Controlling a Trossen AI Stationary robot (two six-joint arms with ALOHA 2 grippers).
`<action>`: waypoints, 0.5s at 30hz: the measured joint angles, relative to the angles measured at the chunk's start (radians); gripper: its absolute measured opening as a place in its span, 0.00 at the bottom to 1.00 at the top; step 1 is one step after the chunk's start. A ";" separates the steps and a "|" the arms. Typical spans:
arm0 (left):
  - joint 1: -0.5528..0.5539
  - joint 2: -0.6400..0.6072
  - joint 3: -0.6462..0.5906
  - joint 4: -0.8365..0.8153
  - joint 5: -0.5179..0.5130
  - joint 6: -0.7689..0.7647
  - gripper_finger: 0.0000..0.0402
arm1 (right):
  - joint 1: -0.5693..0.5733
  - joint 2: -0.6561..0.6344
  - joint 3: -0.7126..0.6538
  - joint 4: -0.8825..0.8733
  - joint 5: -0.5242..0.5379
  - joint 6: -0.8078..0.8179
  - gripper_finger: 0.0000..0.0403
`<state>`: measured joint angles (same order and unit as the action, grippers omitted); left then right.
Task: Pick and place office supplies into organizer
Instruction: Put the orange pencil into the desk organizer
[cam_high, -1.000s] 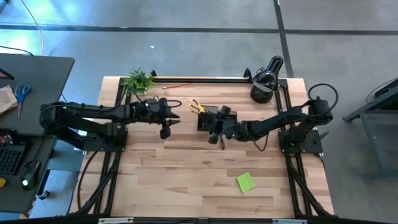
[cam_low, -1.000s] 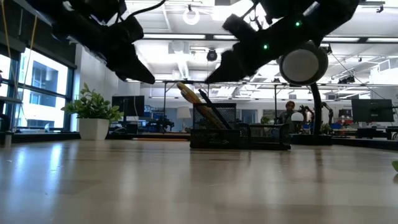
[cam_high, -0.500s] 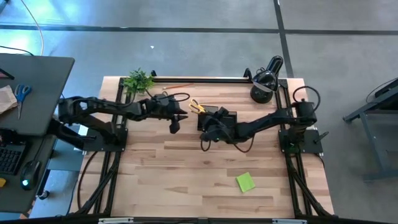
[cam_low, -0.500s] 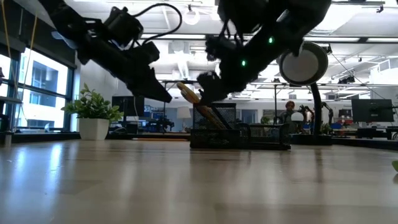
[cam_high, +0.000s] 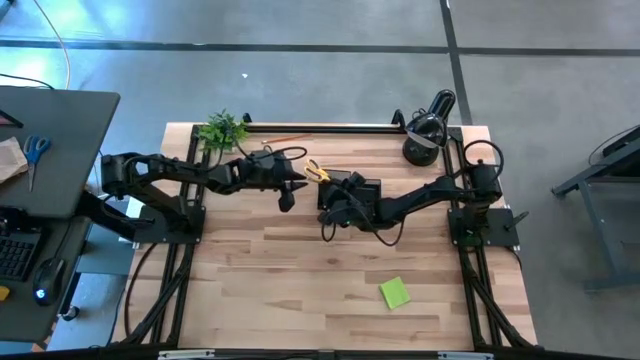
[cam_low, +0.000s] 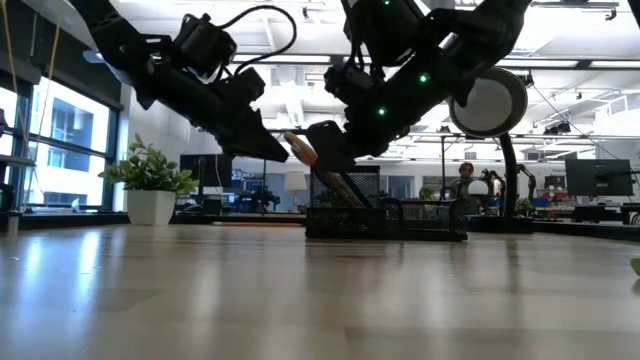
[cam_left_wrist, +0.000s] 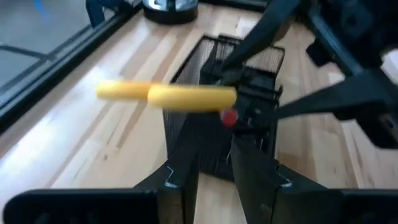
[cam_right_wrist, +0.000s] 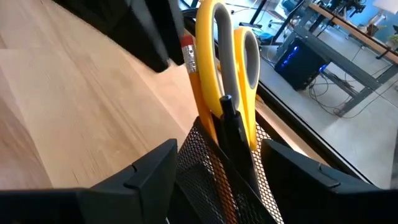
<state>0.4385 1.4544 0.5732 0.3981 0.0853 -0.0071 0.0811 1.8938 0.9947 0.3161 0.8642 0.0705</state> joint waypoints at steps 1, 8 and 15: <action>0.000 0.000 0.000 0.012 0.000 0.000 0.21 | 0.000 0.000 0.000 0.000 0.000 0.000 0.56; 0.000 0.003 0.000 0.081 0.000 0.001 0.21 | -0.005 0.000 0.000 0.008 0.009 0.035 0.56; 0.000 0.003 0.029 0.070 0.055 -0.001 0.21 | -0.016 0.029 0.000 0.118 -0.004 -0.001 0.55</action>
<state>0.4385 1.4578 0.6018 0.4686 0.1400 -0.0084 0.0654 1.9231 0.9947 0.4345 0.8599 0.0699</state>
